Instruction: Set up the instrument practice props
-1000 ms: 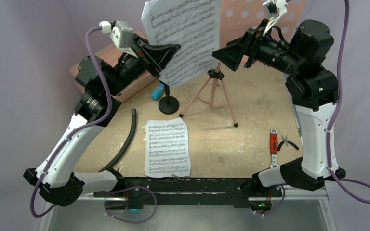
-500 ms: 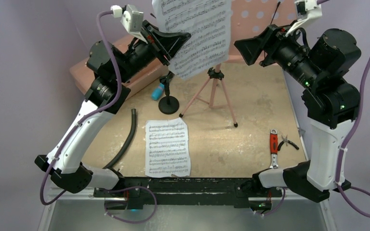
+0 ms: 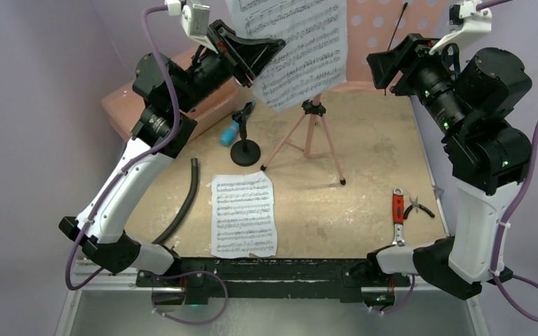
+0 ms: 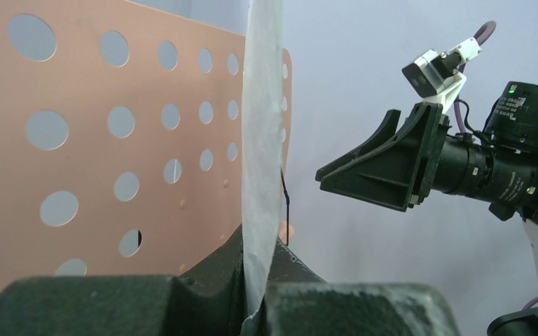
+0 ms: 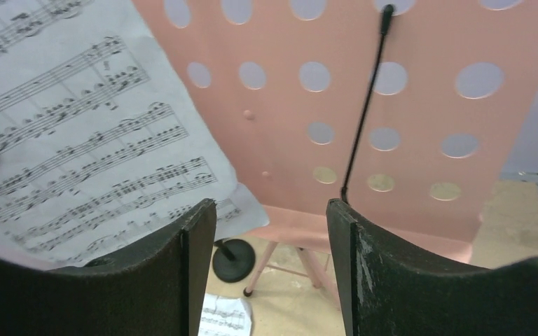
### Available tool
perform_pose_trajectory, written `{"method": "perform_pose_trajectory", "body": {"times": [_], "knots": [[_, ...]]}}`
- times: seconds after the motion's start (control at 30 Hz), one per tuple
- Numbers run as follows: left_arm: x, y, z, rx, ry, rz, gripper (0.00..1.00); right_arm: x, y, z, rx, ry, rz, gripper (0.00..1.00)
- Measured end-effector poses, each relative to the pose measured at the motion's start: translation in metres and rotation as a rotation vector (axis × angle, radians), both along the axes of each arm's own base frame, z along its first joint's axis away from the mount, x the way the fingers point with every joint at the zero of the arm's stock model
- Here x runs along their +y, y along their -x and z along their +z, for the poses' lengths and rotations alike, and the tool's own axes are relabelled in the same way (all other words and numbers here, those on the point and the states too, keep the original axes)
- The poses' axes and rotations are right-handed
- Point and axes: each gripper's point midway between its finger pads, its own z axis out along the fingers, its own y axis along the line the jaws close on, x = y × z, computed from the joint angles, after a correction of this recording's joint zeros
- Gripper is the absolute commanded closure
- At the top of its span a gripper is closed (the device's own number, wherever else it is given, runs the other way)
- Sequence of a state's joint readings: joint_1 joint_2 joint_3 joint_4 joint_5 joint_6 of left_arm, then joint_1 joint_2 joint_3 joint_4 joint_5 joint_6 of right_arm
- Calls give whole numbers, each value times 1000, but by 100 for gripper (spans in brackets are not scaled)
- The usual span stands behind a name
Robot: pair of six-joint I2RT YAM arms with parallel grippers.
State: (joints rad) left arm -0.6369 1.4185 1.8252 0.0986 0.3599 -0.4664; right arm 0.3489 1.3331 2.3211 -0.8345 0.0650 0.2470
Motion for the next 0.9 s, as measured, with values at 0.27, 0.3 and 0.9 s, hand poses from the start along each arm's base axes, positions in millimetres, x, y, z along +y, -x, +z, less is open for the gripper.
{"method": "perform_pose_trajectory", "body": {"times": [0.27, 0.3, 0.9], "knots": [[-11, -8, -1, 43, 25, -39, 100, -20, -2, -7, 16, 10, -110, 42], [-12, -9, -2, 47, 27, -43, 100, -22, -2, -10, 22, 14, -117, 43], [-17, -10, 4, 17, 49, -62, 100, -22, -27, -34, 75, 76, -162, 57]]}}
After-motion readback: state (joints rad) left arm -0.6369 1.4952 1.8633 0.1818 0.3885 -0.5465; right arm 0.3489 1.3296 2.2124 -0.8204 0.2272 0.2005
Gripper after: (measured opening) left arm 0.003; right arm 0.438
